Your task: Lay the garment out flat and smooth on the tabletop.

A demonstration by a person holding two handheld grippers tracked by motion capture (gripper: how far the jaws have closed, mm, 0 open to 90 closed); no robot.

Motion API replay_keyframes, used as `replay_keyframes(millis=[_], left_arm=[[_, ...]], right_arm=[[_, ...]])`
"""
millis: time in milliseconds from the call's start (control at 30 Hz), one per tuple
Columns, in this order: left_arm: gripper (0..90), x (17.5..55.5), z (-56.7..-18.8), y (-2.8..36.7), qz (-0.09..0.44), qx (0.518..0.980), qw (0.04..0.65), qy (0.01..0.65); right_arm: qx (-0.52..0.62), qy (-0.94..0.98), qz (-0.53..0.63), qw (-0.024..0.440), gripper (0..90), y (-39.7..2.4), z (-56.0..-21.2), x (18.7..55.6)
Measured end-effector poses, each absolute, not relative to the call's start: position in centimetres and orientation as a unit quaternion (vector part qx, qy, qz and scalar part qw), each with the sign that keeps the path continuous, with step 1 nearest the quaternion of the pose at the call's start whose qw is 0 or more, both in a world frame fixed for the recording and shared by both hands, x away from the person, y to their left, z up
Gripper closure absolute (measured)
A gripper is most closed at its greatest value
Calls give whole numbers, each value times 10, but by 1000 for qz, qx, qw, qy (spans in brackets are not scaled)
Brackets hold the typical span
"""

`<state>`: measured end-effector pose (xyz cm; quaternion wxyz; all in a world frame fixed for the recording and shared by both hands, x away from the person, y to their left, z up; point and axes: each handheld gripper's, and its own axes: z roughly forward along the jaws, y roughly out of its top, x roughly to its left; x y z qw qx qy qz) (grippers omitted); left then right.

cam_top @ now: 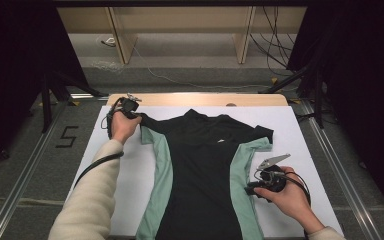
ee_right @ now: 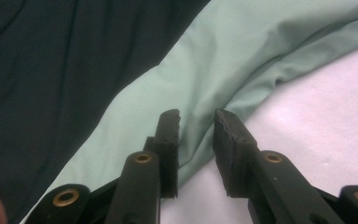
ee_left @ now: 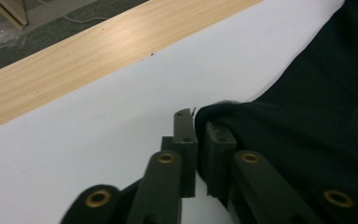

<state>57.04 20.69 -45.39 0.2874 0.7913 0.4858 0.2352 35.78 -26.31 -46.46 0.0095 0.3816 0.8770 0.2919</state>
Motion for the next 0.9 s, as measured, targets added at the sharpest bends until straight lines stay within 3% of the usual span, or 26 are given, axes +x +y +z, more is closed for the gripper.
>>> replay_keyframes(millis=[267, 567, 900], left_arm=[[643, 556, -446, 227, 254, 771, 289, 508], [566, 545, -426, 245, 272, 756, 294, 518], [408, 528, -411, 239, 260, 753, 324, 511]], right_arm=[[389, 869, 305, 14, 675, -266, -461, 358], [400, 857, 323, 24, 620, -269, -456, 357], [399, 850, 342, 45, 535, -274, -455, 359]])
